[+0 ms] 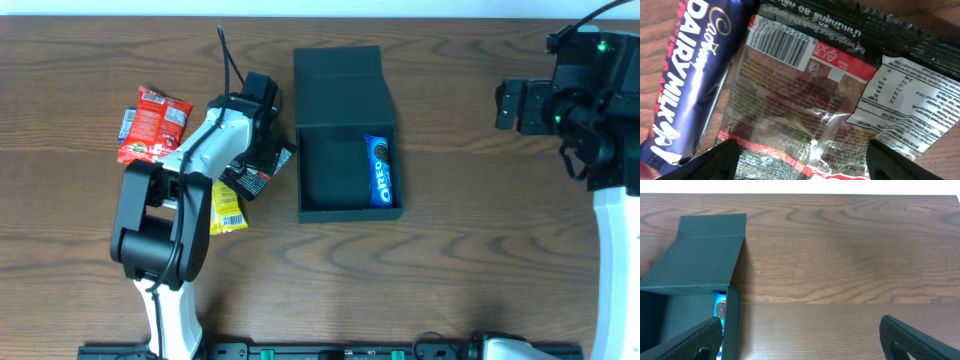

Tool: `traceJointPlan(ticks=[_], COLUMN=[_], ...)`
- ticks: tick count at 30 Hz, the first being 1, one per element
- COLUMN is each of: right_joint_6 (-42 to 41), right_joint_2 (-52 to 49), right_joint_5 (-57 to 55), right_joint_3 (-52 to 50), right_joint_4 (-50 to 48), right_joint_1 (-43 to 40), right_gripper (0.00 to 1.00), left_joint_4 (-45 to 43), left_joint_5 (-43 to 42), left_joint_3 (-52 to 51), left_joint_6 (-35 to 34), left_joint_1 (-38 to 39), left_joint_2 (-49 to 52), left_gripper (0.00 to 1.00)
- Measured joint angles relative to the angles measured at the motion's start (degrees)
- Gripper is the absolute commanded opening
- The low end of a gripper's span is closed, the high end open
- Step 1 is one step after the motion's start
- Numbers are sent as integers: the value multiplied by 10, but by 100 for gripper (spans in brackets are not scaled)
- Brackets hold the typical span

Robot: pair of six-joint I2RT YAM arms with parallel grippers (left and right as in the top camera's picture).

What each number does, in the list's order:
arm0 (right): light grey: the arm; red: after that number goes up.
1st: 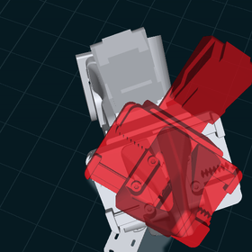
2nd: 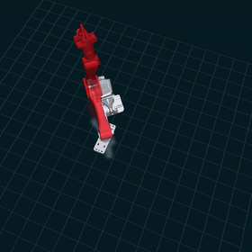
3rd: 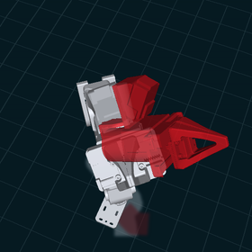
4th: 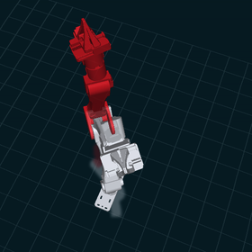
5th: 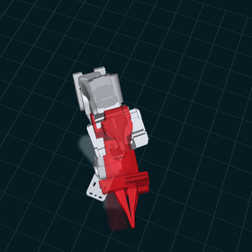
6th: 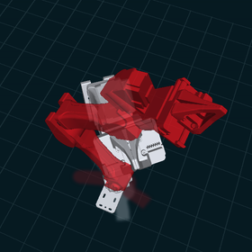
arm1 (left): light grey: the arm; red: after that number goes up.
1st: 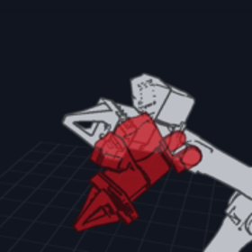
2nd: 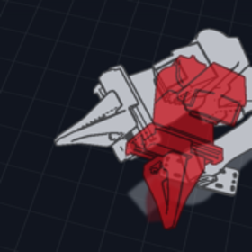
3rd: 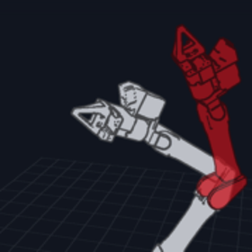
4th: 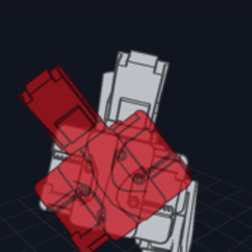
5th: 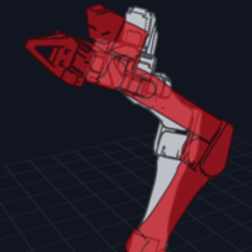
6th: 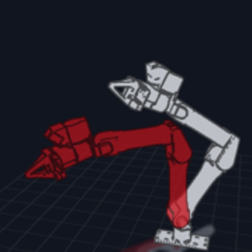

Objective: Pack container

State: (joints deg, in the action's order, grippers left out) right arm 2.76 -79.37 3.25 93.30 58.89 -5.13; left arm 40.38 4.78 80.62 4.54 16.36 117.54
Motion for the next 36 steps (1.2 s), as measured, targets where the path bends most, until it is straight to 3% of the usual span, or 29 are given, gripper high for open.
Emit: traceJointPlan(ticks=[2, 7, 19, 24, 36], right_joint_6=[0, 0, 0, 0, 0], right_joint_2=[0, 0, 0, 0, 0], right_joint_5=[0, 0, 0, 0, 0], right_joint_3=[0, 0, 0, 0, 0], right_joint_4=[0, 0, 1, 1, 0], right_joint_1=[0, 0, 0, 0, 0], right_gripper=[99, 99, 99, 99, 99], left_joint_4=[0, -2, 3, 22, 94], left_joint_5=[-3, -10, -9, -14, -16], left_joint_3=[4, 7, 14, 26, 107], left_joint_6=[0, -2, -5, -30, -126], left_joint_1=[0, 0, 0, 0, 10], left_joint_2=[5, 10, 11, 11, -22], left_gripper=[77, 54, 15, 9, 9])
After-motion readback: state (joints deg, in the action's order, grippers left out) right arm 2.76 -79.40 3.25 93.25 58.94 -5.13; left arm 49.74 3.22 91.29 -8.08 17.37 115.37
